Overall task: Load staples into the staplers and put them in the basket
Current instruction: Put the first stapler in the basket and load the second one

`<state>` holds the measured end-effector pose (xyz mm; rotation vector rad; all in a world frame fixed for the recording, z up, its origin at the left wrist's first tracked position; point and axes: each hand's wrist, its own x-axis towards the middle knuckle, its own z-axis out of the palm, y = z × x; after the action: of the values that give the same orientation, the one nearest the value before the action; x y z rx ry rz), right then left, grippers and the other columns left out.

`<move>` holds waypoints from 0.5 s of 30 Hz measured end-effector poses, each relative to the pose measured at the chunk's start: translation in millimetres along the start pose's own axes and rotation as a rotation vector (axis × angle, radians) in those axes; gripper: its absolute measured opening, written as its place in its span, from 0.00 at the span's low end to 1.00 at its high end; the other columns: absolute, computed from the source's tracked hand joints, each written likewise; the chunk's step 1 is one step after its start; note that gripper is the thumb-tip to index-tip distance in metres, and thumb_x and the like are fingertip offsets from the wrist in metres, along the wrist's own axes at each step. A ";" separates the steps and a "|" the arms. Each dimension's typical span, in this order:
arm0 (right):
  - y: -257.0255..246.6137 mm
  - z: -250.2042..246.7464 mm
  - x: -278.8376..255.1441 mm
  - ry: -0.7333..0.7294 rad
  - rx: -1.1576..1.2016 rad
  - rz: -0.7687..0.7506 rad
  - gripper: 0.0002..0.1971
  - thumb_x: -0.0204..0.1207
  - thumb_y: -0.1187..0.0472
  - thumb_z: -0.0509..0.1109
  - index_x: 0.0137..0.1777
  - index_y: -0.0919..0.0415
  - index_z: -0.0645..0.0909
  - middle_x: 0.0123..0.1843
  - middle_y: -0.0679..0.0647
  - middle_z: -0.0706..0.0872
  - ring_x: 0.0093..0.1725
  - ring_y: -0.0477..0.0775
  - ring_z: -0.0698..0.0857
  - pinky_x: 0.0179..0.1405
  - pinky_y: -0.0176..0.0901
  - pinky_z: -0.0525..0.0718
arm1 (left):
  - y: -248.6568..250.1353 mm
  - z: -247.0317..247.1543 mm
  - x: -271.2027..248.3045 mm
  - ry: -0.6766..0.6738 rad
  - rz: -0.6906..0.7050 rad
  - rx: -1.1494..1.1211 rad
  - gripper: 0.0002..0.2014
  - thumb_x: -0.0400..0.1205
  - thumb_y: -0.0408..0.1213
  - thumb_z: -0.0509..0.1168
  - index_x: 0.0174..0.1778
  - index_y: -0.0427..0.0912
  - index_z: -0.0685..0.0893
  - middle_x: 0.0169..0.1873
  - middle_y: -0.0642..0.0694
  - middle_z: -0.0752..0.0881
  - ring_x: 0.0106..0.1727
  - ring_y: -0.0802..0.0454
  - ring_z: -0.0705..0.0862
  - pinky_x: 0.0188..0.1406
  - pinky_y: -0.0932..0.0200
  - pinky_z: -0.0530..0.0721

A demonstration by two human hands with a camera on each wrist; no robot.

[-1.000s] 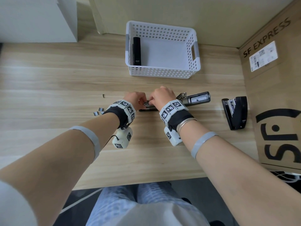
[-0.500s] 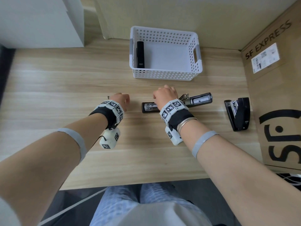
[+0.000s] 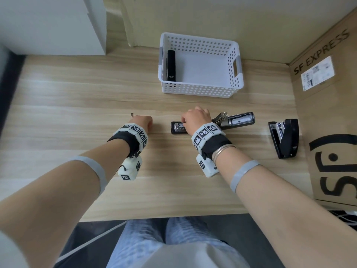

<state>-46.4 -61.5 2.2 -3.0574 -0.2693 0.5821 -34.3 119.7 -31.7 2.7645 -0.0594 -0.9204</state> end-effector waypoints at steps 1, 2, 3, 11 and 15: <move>0.5 0.1 -0.9 -0.002 0.006 -0.005 0.10 0.81 0.61 0.64 0.56 0.51 0.86 0.59 0.50 0.86 0.66 0.57 0.75 0.66 0.52 0.68 | -0.1 2.1 0.6 -0.006 0.019 -0.014 0.15 0.78 0.26 0.60 0.59 0.37 0.80 0.59 0.36 0.84 0.60 0.38 0.82 0.58 0.51 0.80; 0.9 -0.3 -1.8 -0.002 0.015 -0.011 0.10 0.81 0.60 0.65 0.56 0.50 0.85 0.59 0.50 0.86 0.66 0.57 0.75 0.65 0.52 0.69 | -0.1 4.0 1.1 -0.008 0.041 -0.031 0.15 0.76 0.25 0.60 0.58 0.38 0.80 0.57 0.37 0.84 0.59 0.38 0.82 0.56 0.52 0.80; 0.9 -0.4 -2.4 -0.002 0.027 -0.018 0.10 0.81 0.60 0.65 0.56 0.50 0.85 0.60 0.50 0.86 0.66 0.57 0.74 0.65 0.51 0.69 | 0.3 5.8 1.6 0.010 0.067 -0.052 0.15 0.75 0.24 0.60 0.56 0.38 0.80 0.55 0.38 0.84 0.56 0.38 0.82 0.51 0.53 0.80; -1.2 -1.8 -4.1 -0.017 0.107 -0.061 0.10 0.82 0.58 0.64 0.58 0.51 0.85 0.61 0.50 0.85 0.67 0.56 0.74 0.66 0.49 0.69 | 25.0 6.0 -2.9 0.217 0.212 -0.243 0.20 0.75 0.21 0.58 0.58 0.43 0.85 0.60 0.39 0.80 0.57 0.41 0.81 0.57 0.58 0.77; -5.1 -1.1 -4.4 -0.011 0.131 -0.066 0.12 0.81 0.55 0.65 0.61 0.51 0.85 0.61 0.50 0.86 0.66 0.56 0.74 0.65 0.49 0.70 | 42.4 -1.3 -6.7 0.248 0.317 -0.347 0.18 0.74 0.21 0.60 0.56 0.39 0.85 0.54 0.38 0.85 0.52 0.40 0.85 0.55 0.56 0.80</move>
<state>-50.9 -57.2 5.1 -2.9090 -0.3172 0.5881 -37.5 79.4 -17.2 2.4289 -0.2607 -0.4546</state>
